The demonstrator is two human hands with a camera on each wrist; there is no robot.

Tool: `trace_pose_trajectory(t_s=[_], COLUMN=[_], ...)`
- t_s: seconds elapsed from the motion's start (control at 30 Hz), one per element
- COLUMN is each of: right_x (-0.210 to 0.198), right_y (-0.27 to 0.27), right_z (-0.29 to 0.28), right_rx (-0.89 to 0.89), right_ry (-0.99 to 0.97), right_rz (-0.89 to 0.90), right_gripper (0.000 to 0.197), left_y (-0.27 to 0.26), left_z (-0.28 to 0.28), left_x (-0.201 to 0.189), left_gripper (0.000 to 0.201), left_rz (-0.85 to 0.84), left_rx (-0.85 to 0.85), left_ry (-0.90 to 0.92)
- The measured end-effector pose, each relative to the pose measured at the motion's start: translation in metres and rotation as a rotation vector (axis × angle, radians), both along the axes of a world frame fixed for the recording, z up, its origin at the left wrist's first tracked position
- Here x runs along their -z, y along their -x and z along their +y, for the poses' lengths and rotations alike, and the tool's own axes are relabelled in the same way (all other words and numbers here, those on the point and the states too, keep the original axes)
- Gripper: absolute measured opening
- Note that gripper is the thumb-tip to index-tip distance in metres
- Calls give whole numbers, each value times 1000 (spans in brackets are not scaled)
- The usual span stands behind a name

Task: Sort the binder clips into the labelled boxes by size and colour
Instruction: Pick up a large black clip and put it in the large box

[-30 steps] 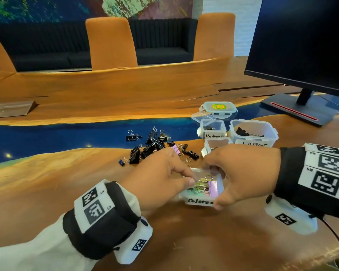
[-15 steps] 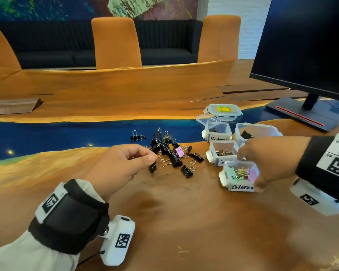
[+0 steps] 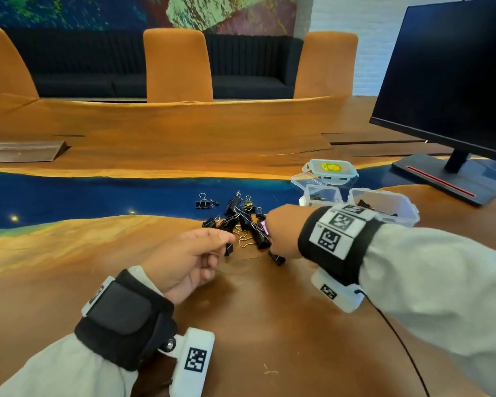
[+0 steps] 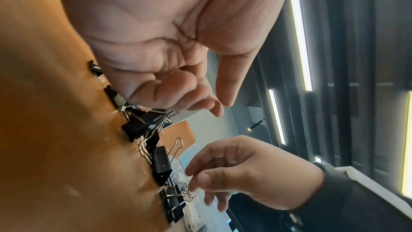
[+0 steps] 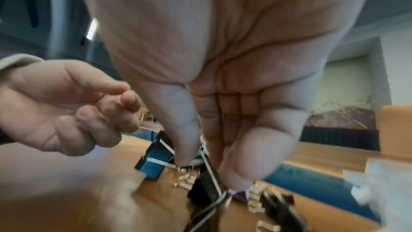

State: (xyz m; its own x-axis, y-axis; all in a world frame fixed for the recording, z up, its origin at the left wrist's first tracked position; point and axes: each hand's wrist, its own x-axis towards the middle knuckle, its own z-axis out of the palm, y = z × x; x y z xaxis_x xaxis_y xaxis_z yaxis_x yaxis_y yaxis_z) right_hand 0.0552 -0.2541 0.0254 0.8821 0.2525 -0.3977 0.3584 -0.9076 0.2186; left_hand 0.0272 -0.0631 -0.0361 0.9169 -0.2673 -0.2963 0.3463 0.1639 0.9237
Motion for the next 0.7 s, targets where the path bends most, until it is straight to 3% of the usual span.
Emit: trace_pose_trajectory(t_s=[0.17, 0.23, 0.33, 0.47, 0.63, 0.7], right_x=[8, 5, -5, -1, 23, 30], right_y=[9, 12, 20, 35, 45, 47], right_z=[9, 9, 0, -10, -13, -12], right_rx=[-39, -23, 58, 165, 339, 388], right_ry=[62, -33, -446, -1066, -1468, -1551], right_rz=[57, 55, -2, 65, 219, 265], right_gripper=[28, 24, 16, 8, 8, 11], left_y=[0, 0, 2, 7, 9, 8], left_z=[-2, -2, 0, -1, 0, 0], left_x=[7, 8, 11, 10, 11, 12], left_gripper=[18, 23, 35, 29, 54, 54], left_rz=[137, 174, 215, 227, 190, 191], left_rx=[21, 34, 90, 172, 237, 221], left_ry=[138, 189, 282, 354, 400, 402])
